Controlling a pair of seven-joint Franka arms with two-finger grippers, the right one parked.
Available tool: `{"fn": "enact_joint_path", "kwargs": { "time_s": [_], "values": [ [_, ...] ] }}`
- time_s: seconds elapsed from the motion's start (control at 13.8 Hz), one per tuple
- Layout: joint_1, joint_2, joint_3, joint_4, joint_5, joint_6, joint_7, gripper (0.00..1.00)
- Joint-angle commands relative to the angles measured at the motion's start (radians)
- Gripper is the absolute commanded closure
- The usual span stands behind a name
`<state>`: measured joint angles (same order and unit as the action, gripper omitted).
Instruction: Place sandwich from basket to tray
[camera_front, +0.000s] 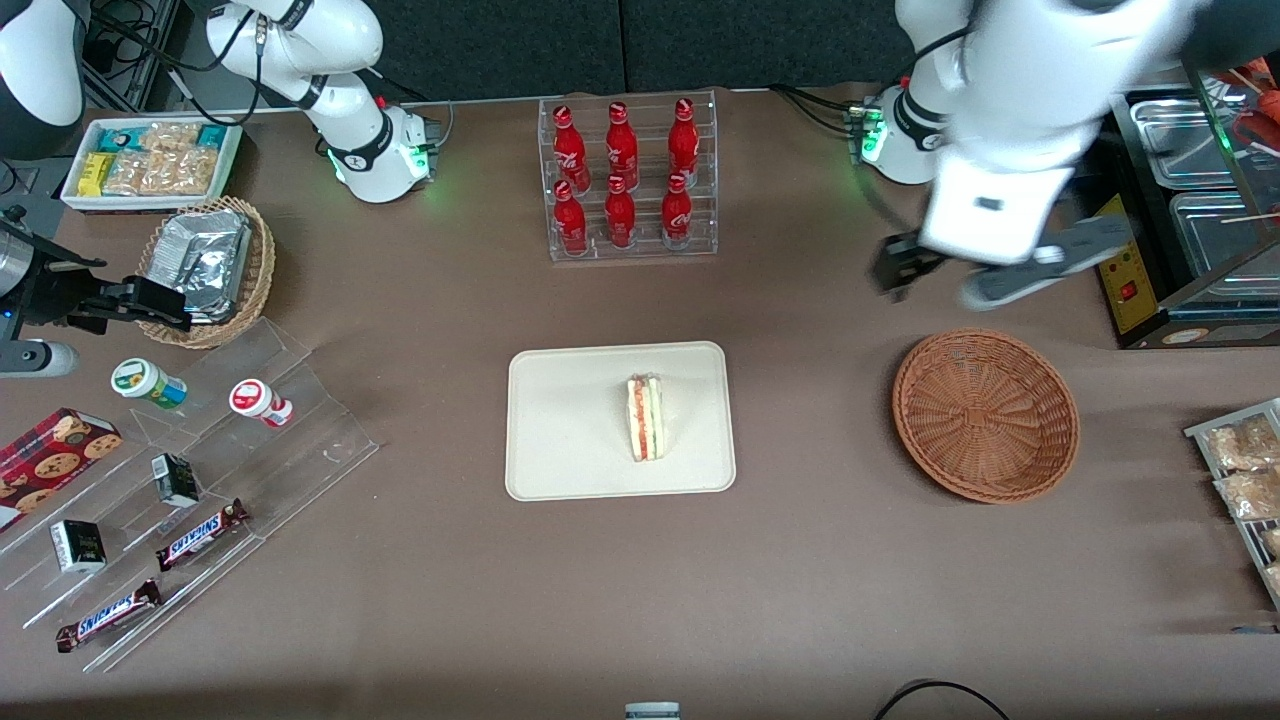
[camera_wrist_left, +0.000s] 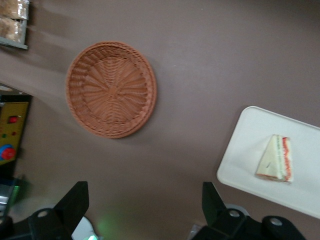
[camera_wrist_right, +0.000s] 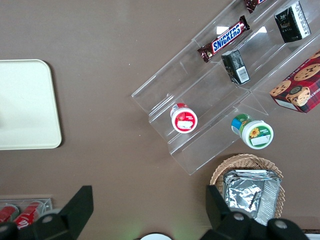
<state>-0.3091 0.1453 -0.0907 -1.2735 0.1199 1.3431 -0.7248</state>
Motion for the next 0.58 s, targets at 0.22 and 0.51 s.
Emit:
{"fn": "enact_joint_path", "kwargs": {
  "time_s": [0.22,0.51],
  "values": [
    [0.266,-0.165,-0.007,-0.145,-0.078,-0.041,0.425,0.00],
    [0.340,-0.271,0.089,-0.265,-0.157,-0.021,0.625,0.00]
  ]
}}
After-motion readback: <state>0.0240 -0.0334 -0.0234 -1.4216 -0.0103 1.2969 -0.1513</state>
